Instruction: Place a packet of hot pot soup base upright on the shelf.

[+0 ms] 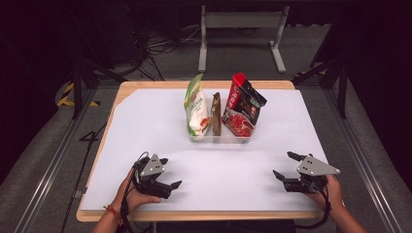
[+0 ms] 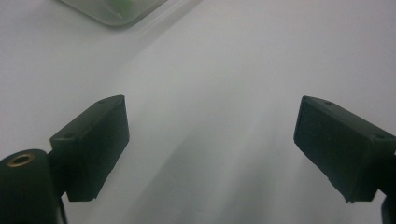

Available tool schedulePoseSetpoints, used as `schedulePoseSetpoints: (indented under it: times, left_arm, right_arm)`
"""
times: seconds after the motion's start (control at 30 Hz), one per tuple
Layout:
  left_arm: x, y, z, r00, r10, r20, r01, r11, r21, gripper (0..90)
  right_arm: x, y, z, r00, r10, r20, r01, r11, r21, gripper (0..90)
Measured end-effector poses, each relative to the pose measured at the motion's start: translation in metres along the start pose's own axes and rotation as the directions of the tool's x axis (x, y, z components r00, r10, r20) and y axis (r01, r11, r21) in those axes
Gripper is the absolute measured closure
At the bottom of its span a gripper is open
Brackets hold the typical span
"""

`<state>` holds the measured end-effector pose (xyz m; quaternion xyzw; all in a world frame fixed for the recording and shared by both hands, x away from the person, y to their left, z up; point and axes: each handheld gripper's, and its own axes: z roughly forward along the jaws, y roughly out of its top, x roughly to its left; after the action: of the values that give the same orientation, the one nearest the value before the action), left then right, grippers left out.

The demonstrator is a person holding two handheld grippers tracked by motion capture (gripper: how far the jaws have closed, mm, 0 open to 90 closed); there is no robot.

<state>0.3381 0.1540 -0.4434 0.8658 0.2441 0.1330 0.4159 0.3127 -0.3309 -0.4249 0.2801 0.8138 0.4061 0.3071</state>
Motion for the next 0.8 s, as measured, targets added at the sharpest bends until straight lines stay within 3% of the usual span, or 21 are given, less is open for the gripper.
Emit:
schedulePoseSetpoints:
  times: [0.2, 0.33, 0.47, 0.8]
  left_arm:
    - [0.001, -0.001, 0.001, 1.0, -0.003, 0.005, 0.003, 1.0, 0.0, 11.0]
    - [0.002, 0.0, 0.001, 1.0, -0.007, 0.001, 0.007, 1.0, -0.002, 11.0]
    - [0.002, 0.001, 0.003, 1.0, -0.003, 0.003, 0.003, 1.0, 0.003, 11.0]
    - [0.0, 0.002, 0.004, 0.9998, 0.012, 0.014, -0.012, 0.9999, 0.006, 10.9]
  right_arm:
    - [-0.001, -0.009, -0.009, 0.9998, 0.0, 0.022, 0.0, 1.0, -0.004, 20.6]
    - [-0.004, -0.017, -0.008, 0.9993, 0.032, 0.02, -0.032, 0.999, 0.012, 20.5]
    - [-0.002, -0.021, -0.008, 0.9996, 0.013, 0.025, -0.013, 1.0, 0.022, 20.5]
    - [0.0, -0.021, -0.011, 0.9996, 0.017, 0.024, -0.018, 1.0, 0.02, 20.0]
